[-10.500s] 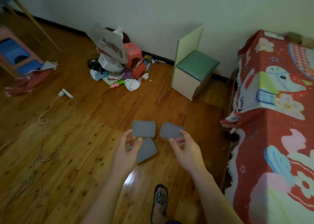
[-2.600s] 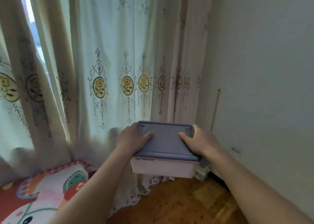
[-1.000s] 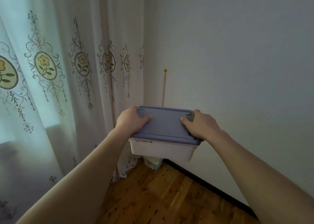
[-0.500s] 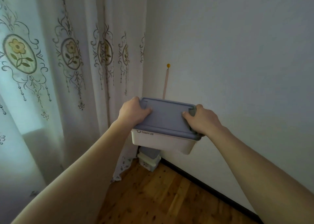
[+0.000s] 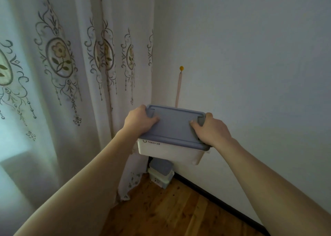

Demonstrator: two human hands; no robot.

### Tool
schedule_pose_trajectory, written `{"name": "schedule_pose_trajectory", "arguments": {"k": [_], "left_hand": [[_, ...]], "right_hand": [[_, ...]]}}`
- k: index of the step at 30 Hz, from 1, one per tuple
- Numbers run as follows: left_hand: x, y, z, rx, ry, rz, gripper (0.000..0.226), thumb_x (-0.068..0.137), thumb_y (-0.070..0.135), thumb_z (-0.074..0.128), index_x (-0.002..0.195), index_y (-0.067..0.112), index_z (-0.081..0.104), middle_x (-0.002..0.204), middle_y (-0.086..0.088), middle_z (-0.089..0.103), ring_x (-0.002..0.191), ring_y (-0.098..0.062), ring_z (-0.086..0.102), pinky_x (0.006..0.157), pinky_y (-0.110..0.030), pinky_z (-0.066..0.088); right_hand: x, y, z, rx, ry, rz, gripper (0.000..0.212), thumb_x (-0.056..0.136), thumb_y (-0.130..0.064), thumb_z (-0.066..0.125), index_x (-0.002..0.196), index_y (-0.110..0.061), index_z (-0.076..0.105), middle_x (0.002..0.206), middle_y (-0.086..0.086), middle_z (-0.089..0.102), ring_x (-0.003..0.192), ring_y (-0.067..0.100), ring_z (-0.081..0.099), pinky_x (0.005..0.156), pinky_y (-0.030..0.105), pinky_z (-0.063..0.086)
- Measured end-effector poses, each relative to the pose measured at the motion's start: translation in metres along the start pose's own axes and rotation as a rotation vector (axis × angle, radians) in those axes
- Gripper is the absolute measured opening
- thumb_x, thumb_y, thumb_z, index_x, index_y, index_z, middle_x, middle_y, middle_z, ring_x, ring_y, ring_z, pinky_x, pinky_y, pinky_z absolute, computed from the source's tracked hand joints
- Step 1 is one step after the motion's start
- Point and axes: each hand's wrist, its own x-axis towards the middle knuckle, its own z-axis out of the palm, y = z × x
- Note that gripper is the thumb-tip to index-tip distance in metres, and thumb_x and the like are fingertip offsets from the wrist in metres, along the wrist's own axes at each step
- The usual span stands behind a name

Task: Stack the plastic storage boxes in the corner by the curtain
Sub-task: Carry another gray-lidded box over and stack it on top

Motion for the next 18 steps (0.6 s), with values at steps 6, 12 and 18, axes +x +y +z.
{"name": "schedule_pose_trajectory", "arguments": {"k": [6,12,18], "left_hand": [[0.080,0.009,0.043,-0.006,-0.042,-0.034,0.071,0.081,0.058,0.065,0.133,0.013,0.045,0.121,-0.009,0.058,0.087,-0.020,0.048,0.069,-0.033,0.039],[0.155,0.021,0.083,0.025,-0.068,0.002,0.068,0.082,0.056,0.065,0.129,0.010,0.047,0.119,-0.010,0.058,0.089,-0.022,0.047,0.071,-0.033,0.037],[0.213,0.025,0.122,0.035,-0.110,0.014,0.068,0.081,0.056,0.067,0.127,0.011,0.048,0.118,-0.008,0.058,0.090,-0.021,0.048,0.071,-0.033,0.039]], "right_hand": [[0.083,0.017,0.025,0.032,0.008,0.005,0.070,0.092,-0.066,0.041,0.135,-0.011,0.040,0.114,0.014,0.064,0.097,0.031,0.061,0.069,0.034,0.042],[0.157,0.038,0.047,0.070,-0.001,0.034,0.071,0.092,-0.064,0.042,0.139,-0.010,0.038,0.119,0.018,0.062,0.103,0.035,0.061,0.082,0.038,0.050],[0.221,0.058,0.067,0.076,-0.001,0.038,0.068,0.093,-0.062,0.044,0.137,-0.011,0.038,0.113,0.015,0.064,0.096,0.033,0.062,0.071,0.034,0.042]]}}
